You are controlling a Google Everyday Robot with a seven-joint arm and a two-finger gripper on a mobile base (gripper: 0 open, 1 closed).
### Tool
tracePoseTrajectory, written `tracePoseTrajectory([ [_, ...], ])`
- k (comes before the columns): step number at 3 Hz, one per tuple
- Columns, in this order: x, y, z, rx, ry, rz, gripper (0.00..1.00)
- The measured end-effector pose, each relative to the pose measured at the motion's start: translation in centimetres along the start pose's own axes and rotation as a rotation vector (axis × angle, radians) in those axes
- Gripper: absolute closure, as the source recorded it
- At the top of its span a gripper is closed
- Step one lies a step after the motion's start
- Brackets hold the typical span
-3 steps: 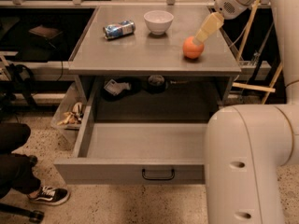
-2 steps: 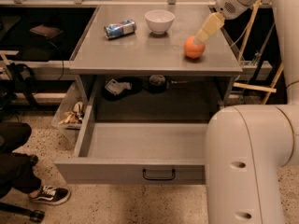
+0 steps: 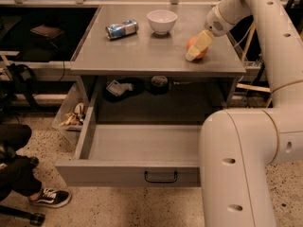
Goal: Place orange into top drawer
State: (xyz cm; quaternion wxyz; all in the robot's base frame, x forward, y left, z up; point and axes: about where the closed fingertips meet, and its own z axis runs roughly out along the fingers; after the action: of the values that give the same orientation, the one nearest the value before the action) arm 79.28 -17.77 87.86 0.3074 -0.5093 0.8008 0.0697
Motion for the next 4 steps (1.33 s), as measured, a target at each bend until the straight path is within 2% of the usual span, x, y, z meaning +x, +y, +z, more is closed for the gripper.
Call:
tracePoseTrajectory([
  [1, 1.38, -0.11, 1.46, -0.017, -0.001, 0.031, 0.00],
  [2, 1.39, -0.11, 1.48, -0.017, -0.001, 0.031, 0.00],
  [3, 1.39, -0.11, 1.49, -0.017, -0.001, 0.031, 0.16],
  [4, 1.39, -0.11, 1.49, -0.017, -0.001, 0.031, 0.39],
])
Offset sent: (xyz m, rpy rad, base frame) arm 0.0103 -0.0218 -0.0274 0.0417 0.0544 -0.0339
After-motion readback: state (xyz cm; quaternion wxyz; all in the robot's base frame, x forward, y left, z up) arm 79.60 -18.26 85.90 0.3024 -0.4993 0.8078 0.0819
